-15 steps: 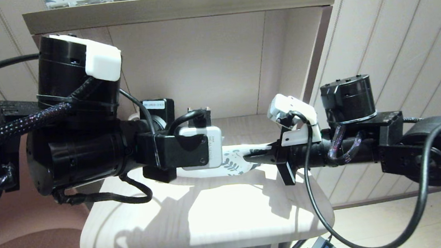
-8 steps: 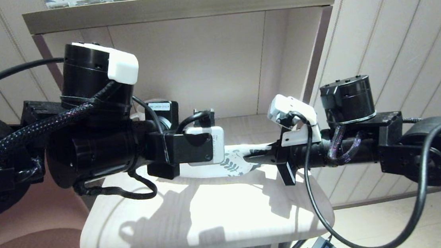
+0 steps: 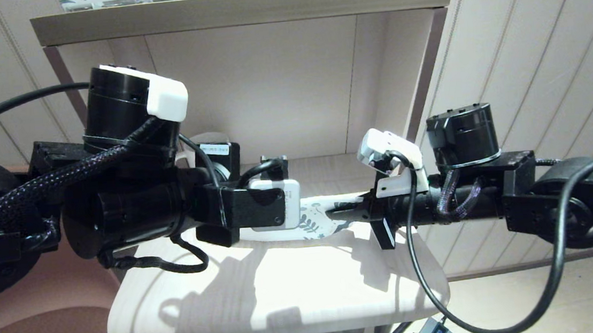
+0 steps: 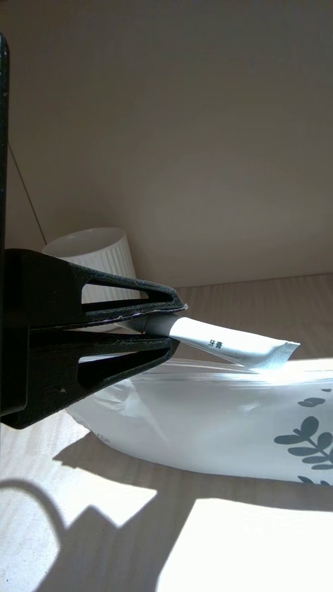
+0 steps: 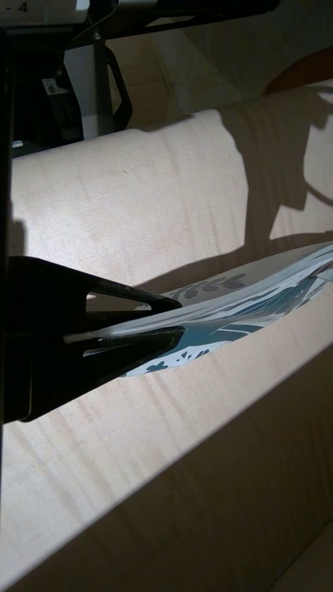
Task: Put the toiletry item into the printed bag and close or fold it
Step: Place the toothpaste in the storage bag
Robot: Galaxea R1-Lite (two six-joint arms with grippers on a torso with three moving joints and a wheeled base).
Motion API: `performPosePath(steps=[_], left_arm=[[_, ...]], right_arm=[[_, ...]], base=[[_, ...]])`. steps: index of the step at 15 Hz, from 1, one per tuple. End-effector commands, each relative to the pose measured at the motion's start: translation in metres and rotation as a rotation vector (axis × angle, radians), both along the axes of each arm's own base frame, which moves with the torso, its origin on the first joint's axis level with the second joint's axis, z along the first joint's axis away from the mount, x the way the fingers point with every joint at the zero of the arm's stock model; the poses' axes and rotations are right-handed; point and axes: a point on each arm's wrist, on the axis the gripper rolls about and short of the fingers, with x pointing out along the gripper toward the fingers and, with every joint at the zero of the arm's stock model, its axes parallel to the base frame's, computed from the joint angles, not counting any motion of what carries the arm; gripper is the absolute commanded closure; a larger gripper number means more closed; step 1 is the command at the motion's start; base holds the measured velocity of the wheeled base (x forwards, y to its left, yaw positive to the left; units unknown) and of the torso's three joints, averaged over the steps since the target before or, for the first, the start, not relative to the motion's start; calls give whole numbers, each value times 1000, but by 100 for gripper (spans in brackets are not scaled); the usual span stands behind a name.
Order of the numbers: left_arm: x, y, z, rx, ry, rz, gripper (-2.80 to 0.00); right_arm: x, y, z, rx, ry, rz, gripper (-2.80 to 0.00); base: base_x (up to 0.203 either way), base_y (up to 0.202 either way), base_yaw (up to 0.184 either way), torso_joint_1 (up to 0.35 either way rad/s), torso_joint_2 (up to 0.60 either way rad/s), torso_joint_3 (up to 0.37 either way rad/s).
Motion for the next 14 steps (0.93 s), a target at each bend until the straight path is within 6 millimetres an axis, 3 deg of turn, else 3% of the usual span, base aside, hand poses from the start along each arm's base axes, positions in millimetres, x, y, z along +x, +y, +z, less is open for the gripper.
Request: performPosePath(steps=[1,14], left_arm=[[-2,1,1,15,-16,-9,0],[9,-13,-21,129,-5,-14,0]], right_arm=[[1,1,1,3,-7,6,0],[0,3,1,4,-5,12,0]], base=[[0,0,0,0,0,0],[0,0,0,0,0,0]])
